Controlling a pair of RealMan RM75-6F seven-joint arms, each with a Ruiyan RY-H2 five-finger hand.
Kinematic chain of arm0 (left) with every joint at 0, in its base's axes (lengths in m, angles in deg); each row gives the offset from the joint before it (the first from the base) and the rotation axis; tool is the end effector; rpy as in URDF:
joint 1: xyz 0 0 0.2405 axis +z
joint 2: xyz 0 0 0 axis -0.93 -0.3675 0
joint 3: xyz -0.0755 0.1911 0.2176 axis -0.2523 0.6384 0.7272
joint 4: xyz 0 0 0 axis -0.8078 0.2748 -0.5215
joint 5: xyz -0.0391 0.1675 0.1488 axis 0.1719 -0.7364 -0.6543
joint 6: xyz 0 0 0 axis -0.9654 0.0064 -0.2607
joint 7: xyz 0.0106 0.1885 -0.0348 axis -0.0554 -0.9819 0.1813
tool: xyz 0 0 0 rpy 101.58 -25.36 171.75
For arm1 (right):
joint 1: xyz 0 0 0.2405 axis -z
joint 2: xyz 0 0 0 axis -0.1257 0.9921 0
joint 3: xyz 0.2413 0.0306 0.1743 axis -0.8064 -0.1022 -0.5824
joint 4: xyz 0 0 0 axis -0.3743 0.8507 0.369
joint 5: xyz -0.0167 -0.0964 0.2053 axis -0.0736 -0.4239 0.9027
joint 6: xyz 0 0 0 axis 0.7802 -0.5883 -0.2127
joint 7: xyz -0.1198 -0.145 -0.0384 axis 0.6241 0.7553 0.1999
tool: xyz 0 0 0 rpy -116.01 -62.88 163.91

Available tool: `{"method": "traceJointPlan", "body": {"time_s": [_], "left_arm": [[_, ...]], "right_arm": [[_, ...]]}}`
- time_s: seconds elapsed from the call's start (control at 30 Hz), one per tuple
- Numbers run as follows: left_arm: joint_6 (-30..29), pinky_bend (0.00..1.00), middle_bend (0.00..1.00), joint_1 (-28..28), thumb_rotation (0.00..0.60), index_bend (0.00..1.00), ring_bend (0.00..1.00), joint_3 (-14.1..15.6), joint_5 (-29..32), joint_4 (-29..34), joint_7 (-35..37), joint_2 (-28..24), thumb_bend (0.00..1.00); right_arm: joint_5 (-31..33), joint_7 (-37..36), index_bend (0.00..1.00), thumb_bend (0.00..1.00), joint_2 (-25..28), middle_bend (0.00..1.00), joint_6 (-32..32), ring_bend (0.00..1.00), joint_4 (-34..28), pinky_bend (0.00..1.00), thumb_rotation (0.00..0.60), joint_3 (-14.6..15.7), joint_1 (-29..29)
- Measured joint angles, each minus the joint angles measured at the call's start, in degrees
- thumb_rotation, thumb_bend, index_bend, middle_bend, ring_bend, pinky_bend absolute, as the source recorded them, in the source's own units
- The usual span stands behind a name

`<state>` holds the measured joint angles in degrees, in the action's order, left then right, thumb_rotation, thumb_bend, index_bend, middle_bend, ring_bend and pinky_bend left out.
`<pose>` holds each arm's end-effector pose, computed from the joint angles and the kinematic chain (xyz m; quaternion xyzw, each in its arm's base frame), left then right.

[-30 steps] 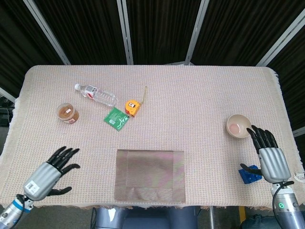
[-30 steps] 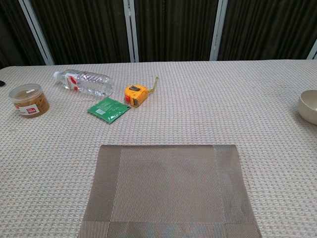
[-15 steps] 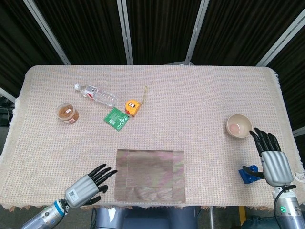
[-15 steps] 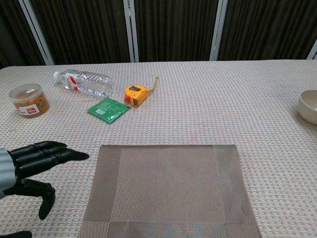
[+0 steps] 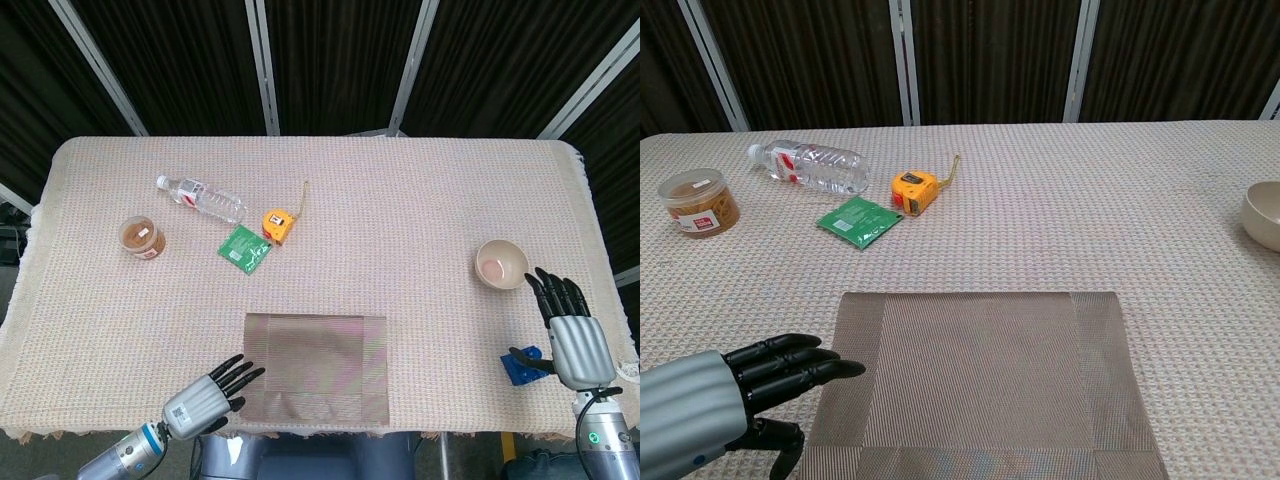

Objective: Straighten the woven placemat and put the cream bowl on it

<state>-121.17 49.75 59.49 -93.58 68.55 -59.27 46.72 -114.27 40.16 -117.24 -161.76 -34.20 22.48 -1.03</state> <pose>-0.2405 0.1886 -0.0935 -0.8674 -0.2198 -0.3737 0.2443 -0.3198 -0.2573 0.1559 0.5997 -0.3927 0.4130 0.5617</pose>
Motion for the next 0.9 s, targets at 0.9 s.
{"method": "traceJointPlan", "body": {"time_s": [0.9], "left_arm": [[3.57,0.0,0.0,-3.37,0.6,0.53,0.0,0.69,4.25,0.38,-5.64,4.19,0.39]], "right_arm": [[0.76,-0.95,0.0,0.0,0.25,0.0,-0.07,0.0,0.62,0.0,0.6,-0.67,0.2]]}}
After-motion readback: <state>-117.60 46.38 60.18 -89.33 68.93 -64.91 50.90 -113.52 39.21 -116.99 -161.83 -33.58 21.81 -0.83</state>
